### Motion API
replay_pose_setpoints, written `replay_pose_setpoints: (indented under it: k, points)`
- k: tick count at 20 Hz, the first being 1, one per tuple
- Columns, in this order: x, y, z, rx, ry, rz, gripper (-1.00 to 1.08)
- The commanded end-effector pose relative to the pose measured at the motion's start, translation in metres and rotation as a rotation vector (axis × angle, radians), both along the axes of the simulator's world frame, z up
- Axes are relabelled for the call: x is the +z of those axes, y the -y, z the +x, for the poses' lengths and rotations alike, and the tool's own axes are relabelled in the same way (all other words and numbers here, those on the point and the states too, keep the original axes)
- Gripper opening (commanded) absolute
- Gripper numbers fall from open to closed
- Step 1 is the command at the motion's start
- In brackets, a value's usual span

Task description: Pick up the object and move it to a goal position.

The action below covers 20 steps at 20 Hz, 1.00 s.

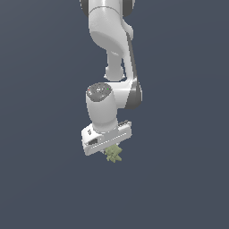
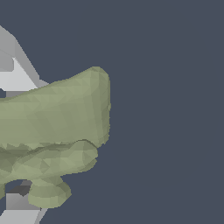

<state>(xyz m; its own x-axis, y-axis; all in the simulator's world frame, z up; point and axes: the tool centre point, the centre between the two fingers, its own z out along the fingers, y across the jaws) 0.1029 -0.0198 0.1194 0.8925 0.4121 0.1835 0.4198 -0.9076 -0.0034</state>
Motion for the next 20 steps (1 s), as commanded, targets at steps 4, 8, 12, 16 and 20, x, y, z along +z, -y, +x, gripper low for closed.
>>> replay_pose_setpoints:
  k: [4,8,12,16,20]
  points:
    - [0.054,-0.006,0.030,0.040,0.151,0.066,-1.00]
    - [0.098,-0.009,0.048,0.072,0.269,0.119,-1.00]
    - [0.139,-0.010,0.058,0.101,0.372,0.166,-1.00]
    - [0.176,-0.010,0.064,0.127,0.462,0.209,-1.00]
    - [0.209,-0.009,0.066,0.150,0.543,0.247,-1.00]
